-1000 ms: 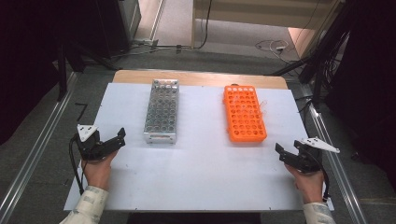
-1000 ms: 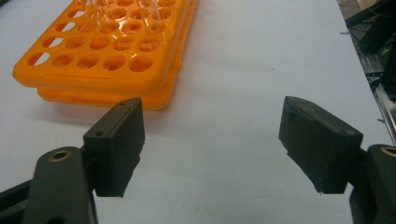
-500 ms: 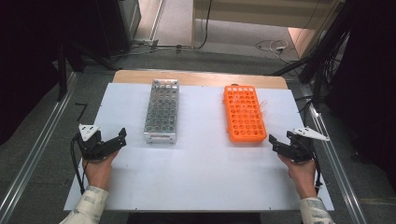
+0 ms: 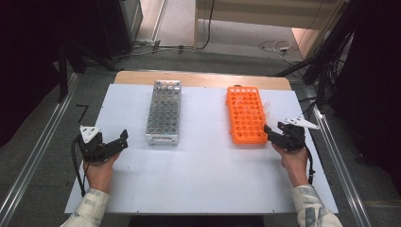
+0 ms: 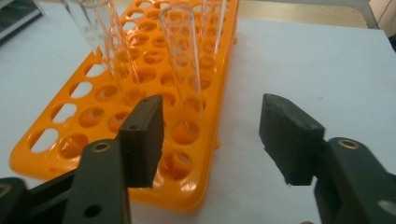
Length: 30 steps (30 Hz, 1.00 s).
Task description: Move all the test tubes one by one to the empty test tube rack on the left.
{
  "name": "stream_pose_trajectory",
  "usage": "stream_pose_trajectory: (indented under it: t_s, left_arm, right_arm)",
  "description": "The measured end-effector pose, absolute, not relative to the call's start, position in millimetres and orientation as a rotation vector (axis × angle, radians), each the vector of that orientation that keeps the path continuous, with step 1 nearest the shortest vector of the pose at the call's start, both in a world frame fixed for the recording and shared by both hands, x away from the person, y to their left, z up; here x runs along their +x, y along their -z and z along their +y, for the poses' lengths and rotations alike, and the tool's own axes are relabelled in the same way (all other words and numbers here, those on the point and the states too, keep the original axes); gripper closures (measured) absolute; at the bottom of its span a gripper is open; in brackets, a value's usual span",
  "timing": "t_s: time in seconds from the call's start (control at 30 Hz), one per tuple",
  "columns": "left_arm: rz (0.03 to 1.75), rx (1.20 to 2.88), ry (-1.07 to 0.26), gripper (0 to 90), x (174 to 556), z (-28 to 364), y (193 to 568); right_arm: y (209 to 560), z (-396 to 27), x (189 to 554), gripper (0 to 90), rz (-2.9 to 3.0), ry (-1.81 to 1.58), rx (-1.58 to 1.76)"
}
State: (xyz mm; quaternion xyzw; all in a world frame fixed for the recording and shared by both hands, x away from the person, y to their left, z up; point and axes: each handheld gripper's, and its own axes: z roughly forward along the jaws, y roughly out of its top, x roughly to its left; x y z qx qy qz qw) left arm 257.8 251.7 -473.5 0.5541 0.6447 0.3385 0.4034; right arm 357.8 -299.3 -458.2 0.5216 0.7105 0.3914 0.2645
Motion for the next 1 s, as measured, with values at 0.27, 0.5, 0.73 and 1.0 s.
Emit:
stream_pose_trajectory:
  t_s: [0.27, 0.5, 0.73, 1.0]
  left_arm:
    - [1.637, 1.400, -0.849, 4.5, 258.7, 253.1, 474.1]
    - [1.633, 1.399, -0.847, 4.5, 259.6, 251.8, 475.2]
    - [1.636, 1.404, -0.843, 4.4, 259.7, 253.0, 474.9]
    - [1.629, 1.398, -0.854, 4.5, 257.8, 252.8, 473.3]
  right_arm:
    - [460.5, -286.4, 371.9, 53.1, 1.918, -1.064, 1.389]
    - [462.4, -279.8, 376.3, 61.8, 1.914, -1.039, 1.359]
    - [466.5, -272.6, 382.1, 68.3, 1.921, -1.012, 1.348]
    - [467.7, -270.7, 384.5, 72.9, 1.918, -0.979, 1.336]
